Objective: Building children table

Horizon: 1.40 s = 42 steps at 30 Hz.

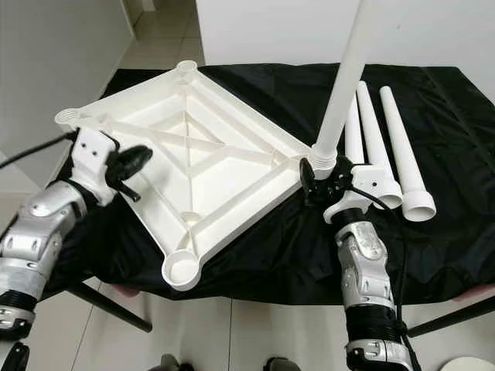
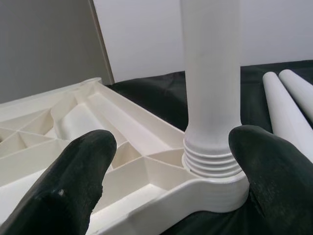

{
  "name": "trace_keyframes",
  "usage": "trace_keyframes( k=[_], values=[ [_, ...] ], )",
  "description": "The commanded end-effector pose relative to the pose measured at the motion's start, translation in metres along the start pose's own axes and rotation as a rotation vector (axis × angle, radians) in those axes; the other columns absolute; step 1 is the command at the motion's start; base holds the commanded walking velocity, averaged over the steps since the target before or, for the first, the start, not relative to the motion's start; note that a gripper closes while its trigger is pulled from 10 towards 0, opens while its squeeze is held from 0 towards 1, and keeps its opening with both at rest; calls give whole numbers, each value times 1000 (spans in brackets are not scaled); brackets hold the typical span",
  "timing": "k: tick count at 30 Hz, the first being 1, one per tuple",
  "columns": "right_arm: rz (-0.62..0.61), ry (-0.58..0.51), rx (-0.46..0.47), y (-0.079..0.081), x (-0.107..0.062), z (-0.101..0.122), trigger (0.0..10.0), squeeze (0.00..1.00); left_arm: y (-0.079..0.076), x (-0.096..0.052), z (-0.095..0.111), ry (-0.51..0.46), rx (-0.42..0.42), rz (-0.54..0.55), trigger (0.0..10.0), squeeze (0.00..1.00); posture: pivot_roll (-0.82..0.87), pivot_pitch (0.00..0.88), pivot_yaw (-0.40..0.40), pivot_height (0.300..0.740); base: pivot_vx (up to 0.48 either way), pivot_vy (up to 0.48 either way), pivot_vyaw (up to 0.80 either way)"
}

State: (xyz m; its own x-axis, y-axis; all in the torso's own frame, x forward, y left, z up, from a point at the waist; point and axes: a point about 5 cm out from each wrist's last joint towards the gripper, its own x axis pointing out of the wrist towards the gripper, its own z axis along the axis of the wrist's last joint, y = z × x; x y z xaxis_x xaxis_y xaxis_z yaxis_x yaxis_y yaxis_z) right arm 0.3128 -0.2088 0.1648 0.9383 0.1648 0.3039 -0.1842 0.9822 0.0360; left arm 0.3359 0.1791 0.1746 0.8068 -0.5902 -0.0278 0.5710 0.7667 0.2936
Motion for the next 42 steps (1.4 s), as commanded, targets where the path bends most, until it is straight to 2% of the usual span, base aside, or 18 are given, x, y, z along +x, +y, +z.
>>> trace_keyframes(
  k=[1,2,4,5,9,11,12,14,20,23,27,28,30,31,35,37,41,42],
  values=[
    [4,6,-6,-2,-3,1,10000,0,-22,-13,-22,108,-35,-282,10000,0,-89,106,80,740,0,0,0],
    [4,6,-6,-2,-3,1,10000,0,-22,-13,-22,108,-35,-282,10000,0,-89,106,80,740,0,0,0],
    [-3,1,-11,-4,-4,3,10000,0,-32,-30,-35,208,-33,-435,10000,0,-92,107,84,740,0,0,0],
    [-7,-1,-13,-5,-4,4,10000,0,-31,-39,-40,252,16,-489,10000,0,-93,106,84,740,0,0,0],
    [-10,-3,-12,-5,-4,5,10000,0,-20,-44,-43,303,39,-477,10000,0,-91,106,87,740,0,0,0],
    [-10,0,-8,-4,-3,3,10000,0,-1,-40,-36,265,68,-385,10000,0,-79,104,87,740,0,0,0],
    [-10,0,-8,-4,-3,3,10000,0,-1,-40,-36,265,68,-385,10000,0,-79,104,87,740,0,0,0],
    [-5,2,-3,-1,-2,2,10000,0,12,-33,-26,212,116,-298,10000,0,-77,102,87,740,0,0,0],
    [6,0,4,3,0,1,10000,0,17,-24,-11,135,147,-256,10000,0,-76,96,85,740,0,0,0],
    [7,-2,1,1,1,3,10000,0,21,-17,5,61,160,-228,10000,0,-77,93,87,740,0,0,0],
    [9,-4,-3,1,1,3,10000,0,19,-14,10,44,223,-261,10000,0,-74,92,87,740,0,0,0],
    [13,-3,-4,2,1,4,10000,0,17,-14,7,69,241,-298,10000,294,-74,92,87,740,0,0,0],
    [13,-3,-4,2,1,4,10000,0,17,-14,7,69,241,-298,10000,294,-74,92,87,740,0,0,0],
    [17,-3,-6,2,0,4,10000,0,18,-15,3,96,264,-327,10000,1000,-71,95,88,740,0,0,0],
    [25,-1,-14,1,0,4,10000,0,22,-22,-9,191,353,-422,10000,1000,-69,98,91,740,0,0,0],
    [26,0,-20,-1,0,5,10000,0,21,-28,-15,243,357,-489,10000,1000,-68,99,95,740,0,0,0],
    [26,0,-21,-1,0,5,10000,0,20,-30,-17,262,356,-518,10000,1000,-68,99,95,740,0,0,0],
    [27,0,-26,-1,0,5,10000,0,20,-35,-22,302,391,-574,10000,129,-64,100,98,740,0,0,0]
  ],
)
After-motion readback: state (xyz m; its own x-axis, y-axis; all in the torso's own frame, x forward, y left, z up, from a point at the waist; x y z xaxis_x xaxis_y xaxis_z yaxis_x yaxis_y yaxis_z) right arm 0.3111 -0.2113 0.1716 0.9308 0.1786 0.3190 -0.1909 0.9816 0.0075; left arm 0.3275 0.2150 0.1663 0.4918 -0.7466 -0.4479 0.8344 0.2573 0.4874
